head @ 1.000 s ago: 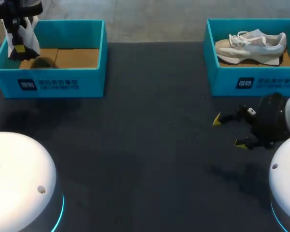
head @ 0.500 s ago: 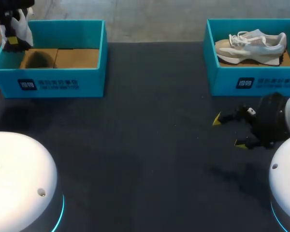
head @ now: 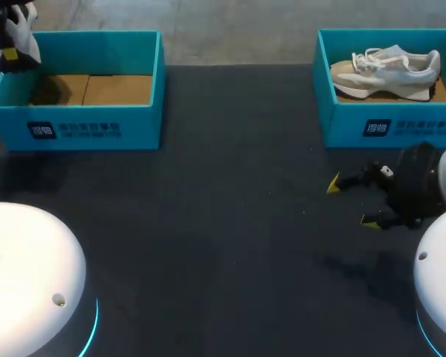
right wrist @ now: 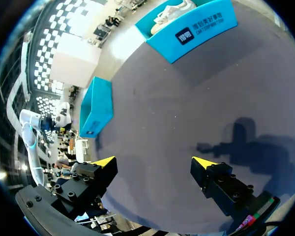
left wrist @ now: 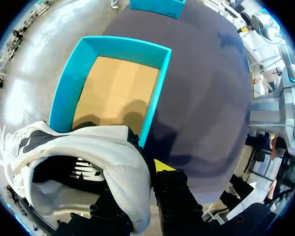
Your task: Take the shoe out of the shoebox, open the shoe tongue, remove and reinsert the insole, then place the shoe into the shoebox
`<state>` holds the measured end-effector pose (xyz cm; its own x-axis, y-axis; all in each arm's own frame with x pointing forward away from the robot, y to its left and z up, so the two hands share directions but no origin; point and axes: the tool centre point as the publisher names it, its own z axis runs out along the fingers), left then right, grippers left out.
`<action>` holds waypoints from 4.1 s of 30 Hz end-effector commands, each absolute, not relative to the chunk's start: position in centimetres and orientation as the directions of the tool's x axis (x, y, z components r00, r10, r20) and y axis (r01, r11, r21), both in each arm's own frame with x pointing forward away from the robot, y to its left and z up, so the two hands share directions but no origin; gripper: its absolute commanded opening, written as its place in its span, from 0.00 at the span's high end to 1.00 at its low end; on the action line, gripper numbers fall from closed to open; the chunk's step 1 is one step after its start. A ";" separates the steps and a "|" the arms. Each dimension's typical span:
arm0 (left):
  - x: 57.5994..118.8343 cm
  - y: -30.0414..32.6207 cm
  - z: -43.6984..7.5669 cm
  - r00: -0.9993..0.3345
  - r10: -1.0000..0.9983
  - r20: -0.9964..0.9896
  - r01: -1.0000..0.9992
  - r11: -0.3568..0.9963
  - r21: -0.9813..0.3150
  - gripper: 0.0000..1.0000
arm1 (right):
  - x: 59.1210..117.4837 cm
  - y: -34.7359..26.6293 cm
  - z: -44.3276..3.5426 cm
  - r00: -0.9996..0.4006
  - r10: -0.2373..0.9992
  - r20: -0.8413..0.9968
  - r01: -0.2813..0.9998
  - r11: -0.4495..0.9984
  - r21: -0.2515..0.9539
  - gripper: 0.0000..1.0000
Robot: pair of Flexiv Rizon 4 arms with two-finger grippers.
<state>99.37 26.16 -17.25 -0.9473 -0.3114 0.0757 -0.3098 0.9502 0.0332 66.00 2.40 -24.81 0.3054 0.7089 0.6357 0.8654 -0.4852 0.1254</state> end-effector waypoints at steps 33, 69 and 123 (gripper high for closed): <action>103.2 28.8 -18.6 -0.940 -0.322 0.111 -0.316 0.946 0.066 1.00 | 65.8 2.5 -24.7 0.308 0.711 0.632 0.864 -0.488 0.127 0.00; 105.7 34.4 -17.6 -0.394 0.895 0.210 0.918 0.392 0.054 1.00 | 65.8 2.5 -24.7 0.308 0.711 0.632 0.864 -0.488 0.127 0.00; 112.0 33.7 -21.6 -0.050 0.968 0.245 0.989 0.013 0.149 1.00 | 65.8 2.5 -24.7 0.308 0.711 0.632 0.864 -0.488 0.127 0.00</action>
<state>110.76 33.53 -21.30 -0.0601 0.9622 0.2656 0.9858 0.0154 0.1674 65.99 2.42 -24.81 0.3052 0.7089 0.6358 0.8655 -0.4850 0.1253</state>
